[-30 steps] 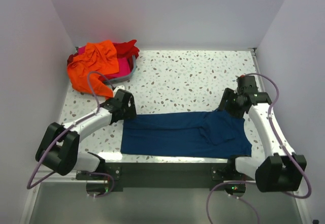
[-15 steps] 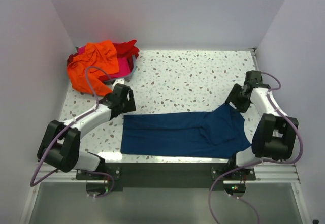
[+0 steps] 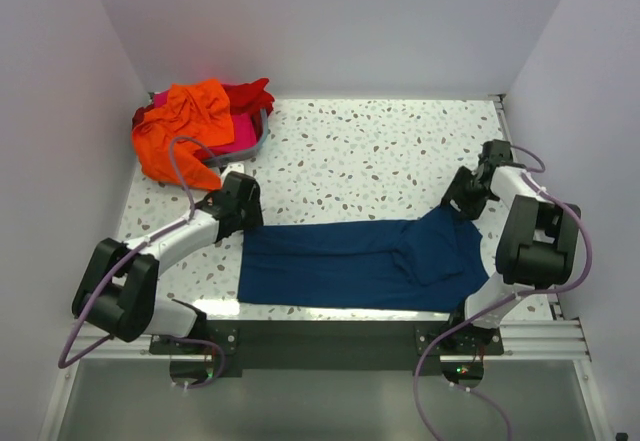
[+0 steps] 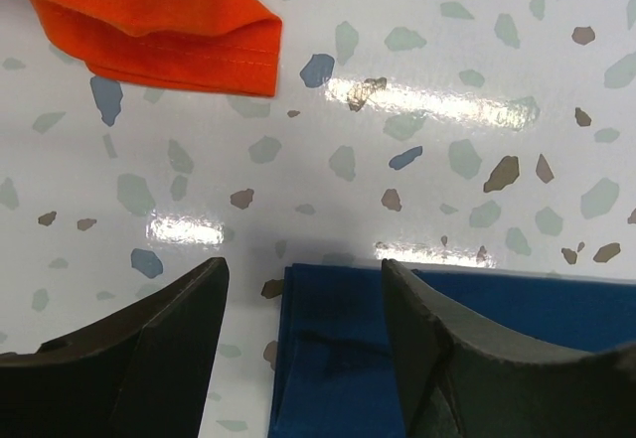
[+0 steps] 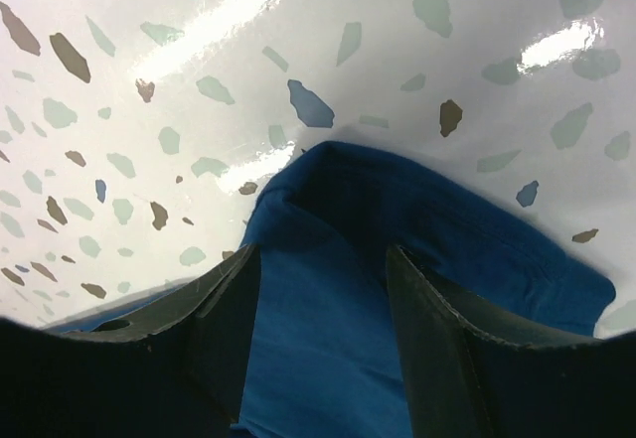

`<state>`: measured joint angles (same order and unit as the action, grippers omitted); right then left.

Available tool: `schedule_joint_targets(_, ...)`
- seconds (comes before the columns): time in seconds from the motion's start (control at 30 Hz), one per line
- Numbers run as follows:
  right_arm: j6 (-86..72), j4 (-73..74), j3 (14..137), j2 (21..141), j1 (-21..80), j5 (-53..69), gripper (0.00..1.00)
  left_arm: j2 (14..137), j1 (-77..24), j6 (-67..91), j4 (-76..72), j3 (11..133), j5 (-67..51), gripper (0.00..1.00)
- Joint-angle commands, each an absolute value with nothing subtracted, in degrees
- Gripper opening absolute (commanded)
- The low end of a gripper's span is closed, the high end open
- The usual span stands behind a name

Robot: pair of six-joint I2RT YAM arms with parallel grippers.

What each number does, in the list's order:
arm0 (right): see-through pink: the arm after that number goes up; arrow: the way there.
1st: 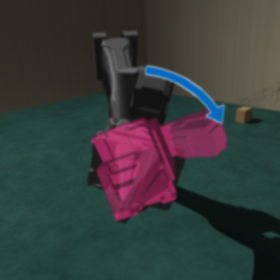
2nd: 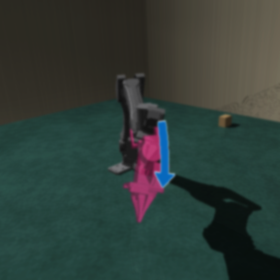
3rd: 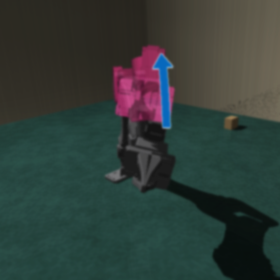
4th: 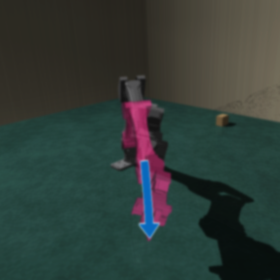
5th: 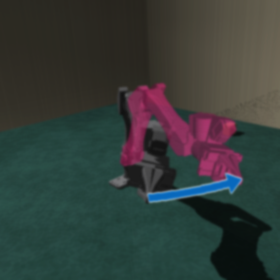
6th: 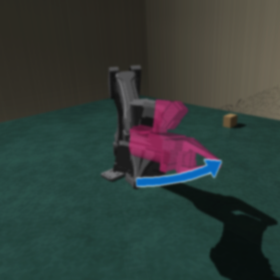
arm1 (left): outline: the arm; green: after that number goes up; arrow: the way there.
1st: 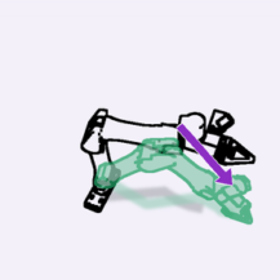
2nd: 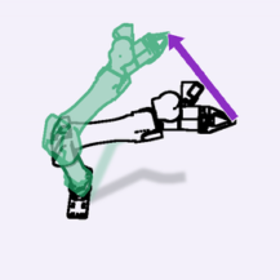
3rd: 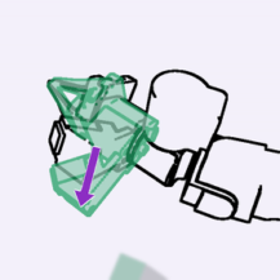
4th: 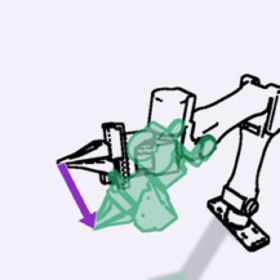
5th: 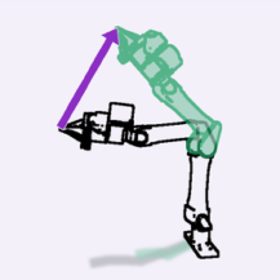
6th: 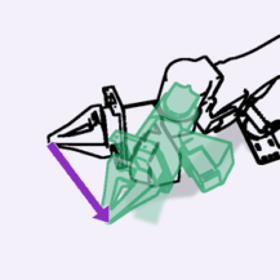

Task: Fold and stack the t-shirts
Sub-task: Fold the tshirt

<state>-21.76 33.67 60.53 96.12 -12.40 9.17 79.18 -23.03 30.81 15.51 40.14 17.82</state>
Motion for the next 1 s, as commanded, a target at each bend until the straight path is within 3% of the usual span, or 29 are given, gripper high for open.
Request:
schedule_joint_targets(0.0,-20.65,31.73,62.93,97.29,-12.74,11.16,0.56,80.06,-23.2,30.5,13.19,39.81,18.99,0.66)
schedule_joint_targets(0.17,-20.65,31.38,62.93,98.09,-12.92,11.34,0.55,81.21,-23.2,30.67,12.39,39.64,18.02,0.51)
schedule_joint_targets(0.5,-20.74,31.38,63.46,98.26,-13.1,11.69,0.53,82.35,-23.2,31.29,11.87,38.93,16.96,0.49)
schedule_joint_targets(0.6,-20.66,31.55,63.46,98.35,-13.1,11.69,0.52,82.79,-23.2,31.29,11.52,38.85,16.7,0.42)
schedule_joint_targets(0.8,-20.48,31.73,63.72,98.7,-13.1,12.22,0.38,83.67,-23.12,31.38,10.64,38.85,16.0,0.21)
schedule_joint_targets(0.93,-20.48,32.25,63.55,98.62,-13.36,12.31,0.15,84.46,-22.77,31.29,9.93,38.93,15.29,0.0)
schedule_joint_targets(0.97,-20.48,32.43,63.37,98.27,-13.45,11.87,0.11,84.81,-22.76,31.2,10.02,38.94,15.29,0.0)
